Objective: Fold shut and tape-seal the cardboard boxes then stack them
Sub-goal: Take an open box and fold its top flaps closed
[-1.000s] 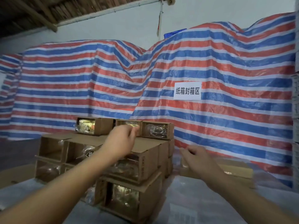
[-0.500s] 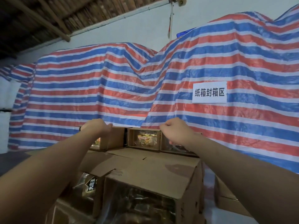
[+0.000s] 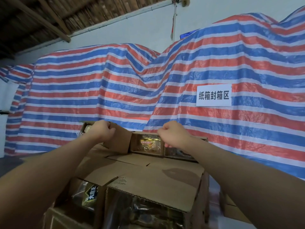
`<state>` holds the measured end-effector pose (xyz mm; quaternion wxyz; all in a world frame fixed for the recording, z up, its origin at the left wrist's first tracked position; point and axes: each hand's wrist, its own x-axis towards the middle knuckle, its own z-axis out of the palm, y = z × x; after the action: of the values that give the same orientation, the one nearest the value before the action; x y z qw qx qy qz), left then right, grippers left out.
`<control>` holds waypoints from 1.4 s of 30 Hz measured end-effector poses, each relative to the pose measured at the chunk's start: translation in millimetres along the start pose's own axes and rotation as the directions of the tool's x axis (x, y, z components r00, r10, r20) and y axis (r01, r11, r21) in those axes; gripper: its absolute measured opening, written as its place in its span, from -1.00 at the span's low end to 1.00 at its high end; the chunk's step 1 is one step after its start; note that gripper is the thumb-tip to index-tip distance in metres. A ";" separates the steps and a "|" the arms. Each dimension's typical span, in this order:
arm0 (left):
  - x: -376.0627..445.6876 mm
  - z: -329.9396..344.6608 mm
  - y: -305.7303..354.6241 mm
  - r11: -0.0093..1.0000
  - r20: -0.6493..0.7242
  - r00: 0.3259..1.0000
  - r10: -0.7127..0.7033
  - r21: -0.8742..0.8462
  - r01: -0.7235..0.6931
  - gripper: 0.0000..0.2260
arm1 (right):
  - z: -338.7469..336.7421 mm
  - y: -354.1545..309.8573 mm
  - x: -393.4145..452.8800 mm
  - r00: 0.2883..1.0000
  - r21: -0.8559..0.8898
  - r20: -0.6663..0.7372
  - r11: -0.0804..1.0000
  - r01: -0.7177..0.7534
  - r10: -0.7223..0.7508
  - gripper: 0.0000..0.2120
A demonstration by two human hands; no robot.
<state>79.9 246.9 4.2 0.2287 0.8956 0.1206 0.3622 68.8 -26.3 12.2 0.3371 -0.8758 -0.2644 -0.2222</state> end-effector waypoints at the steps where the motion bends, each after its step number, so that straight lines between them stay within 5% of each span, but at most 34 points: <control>1: -4.3 -10.4 10.0 0.999 -0.015 0.999 0.036 -0.001 -0.036 -0.79 | -2.0 -4.9 0.1 1.000 -0.005 0.005 1.000 0.012 -0.012 -0.82; 3: -16.4 -31.2 34.0 0.995 -0.044 0.995 0.094 -0.026 -0.095 -0.80 | -6.5 -15.7 -4.1 0.998 -0.026 0.051 0.999 0.026 -0.025 -0.79; 7: -50.5 -70.5 84.4 0.982 -0.070 0.987 0.144 -0.110 -0.152 -0.79 | -10.5 -35.7 -21.0 0.985 0.000 0.133 0.994 0.108 -0.107 0.02; 11: -85.6 -100.7 124.0 0.944 -0.017 0.968 0.249 -0.219 -0.246 -0.80 | -15.8 -50.0 -41.2 0.973 -0.160 0.137 0.965 0.208 -0.187 0.30; 19: -136.5 -138.1 208.1 0.906 0.057 0.945 0.321 -0.308 -0.289 -0.78 | -70.1 -45.2 -88.0 0.969 -0.077 -0.074 0.970 0.230 -0.236 0.26; 22: -158.6 -154.1 240.7 0.853 -0.114 0.947 0.299 -0.412 -0.319 -0.62 | -99.4 -30.1 -122.4 0.960 0.024 -0.204 0.979 0.202 -0.193 0.18; 26: -178.8 -165.5 250.1 0.736 -0.358 0.905 0.230 -0.545 -0.403 -0.58 | -146.3 13.8 -186.0 0.955 0.261 -0.273 0.947 0.189 -0.115 -0.21; 32: -255.0 -95.7 251.0 0.711 0.020 0.925 0.380 -0.646 -0.278 -0.72 | -197.4 75.8 -298.0 0.945 0.535 -0.271 0.844 -0.010 0.183 -0.23; 34: -297.4 -65.4 255.7 0.678 0.157 0.857 0.491 -0.686 -0.263 -0.68 | -200.9 99.9 -336.6 0.921 0.586 -0.258 0.805 -0.091 0.292 -0.06; 38: -358.1 -16.7 256.9 0.552 0.187 0.785 0.590 -0.804 -0.223 -0.71 | -190.6 131.6 -398.0 0.905 0.563 -0.250 0.812 -0.154 0.345 0.11; 42: -394.4 18.7 254.0 0.632 0.352 0.642 0.681 -0.725 -0.272 -0.65 | -181.1 153.9 -448.5 0.943 0.477 -0.174 0.862 -0.172 0.284 -0.08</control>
<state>-173.6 -129.7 -115.5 0.4195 0.8323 -0.3394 0.1271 -216.6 -392.4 -193.1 0.5861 -0.7643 -0.1604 -0.2159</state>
